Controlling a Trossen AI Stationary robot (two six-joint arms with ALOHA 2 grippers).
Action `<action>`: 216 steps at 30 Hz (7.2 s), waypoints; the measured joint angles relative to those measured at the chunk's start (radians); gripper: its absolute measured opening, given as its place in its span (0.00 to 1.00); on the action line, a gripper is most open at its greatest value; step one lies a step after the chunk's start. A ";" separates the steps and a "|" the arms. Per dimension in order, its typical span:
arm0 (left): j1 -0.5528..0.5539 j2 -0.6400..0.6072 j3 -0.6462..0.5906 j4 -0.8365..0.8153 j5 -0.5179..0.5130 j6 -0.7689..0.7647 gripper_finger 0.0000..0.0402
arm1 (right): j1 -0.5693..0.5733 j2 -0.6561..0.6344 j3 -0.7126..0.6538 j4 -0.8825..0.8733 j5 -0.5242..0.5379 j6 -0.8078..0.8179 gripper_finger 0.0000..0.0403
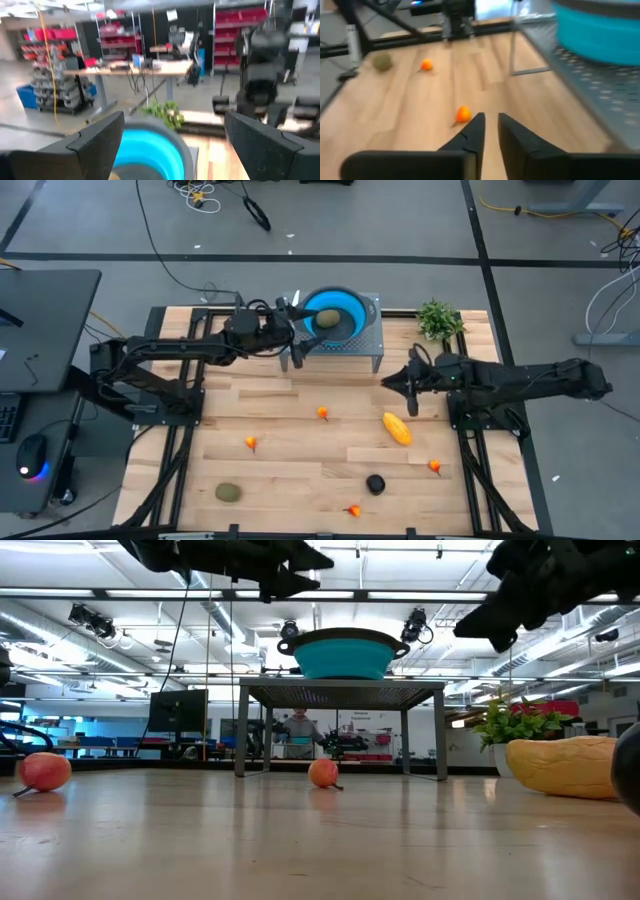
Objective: Pick & Place Fruit
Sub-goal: Put the yellow mango into the blue strainer bowl
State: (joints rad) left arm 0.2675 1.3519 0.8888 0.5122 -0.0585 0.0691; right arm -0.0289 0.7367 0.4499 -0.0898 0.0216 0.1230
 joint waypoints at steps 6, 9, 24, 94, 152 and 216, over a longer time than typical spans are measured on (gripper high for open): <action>-0.012 -0.018 0.000 -0.111 0.008 0.017 0.89 | 0.081 0.052 0.054 -0.041 -0.062 0.113 0.31; -0.029 -0.032 -0.001 -0.150 0.010 0.017 0.89 | 0.123 0.072 0.069 -0.102 -0.080 0.197 0.37; -0.158 -0.082 -0.158 -0.076 -0.039 -0.098 0.89 | 0.322 0.218 0.130 -0.227 -0.081 0.470 0.51; -0.547 -0.106 -0.224 -0.102 -0.529 -0.057 0.89 | 0.372 0.463 0.128 -0.390 0.036 0.684 0.68; -0.547 -0.106 -0.224 -0.117 -0.530 -0.069 0.89 | 0.433 0.537 0.126 -0.280 0.026 0.559 0.63; -0.536 -0.107 -0.225 -0.134 -0.528 -0.069 0.89 | -0.213 0.747 0.534 0.438 0.510 -0.348 0.73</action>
State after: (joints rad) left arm -0.2687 1.2453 0.6640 0.3779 -0.5862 0.0001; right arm -0.2420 1.4837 0.9840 0.3485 0.5316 -0.2253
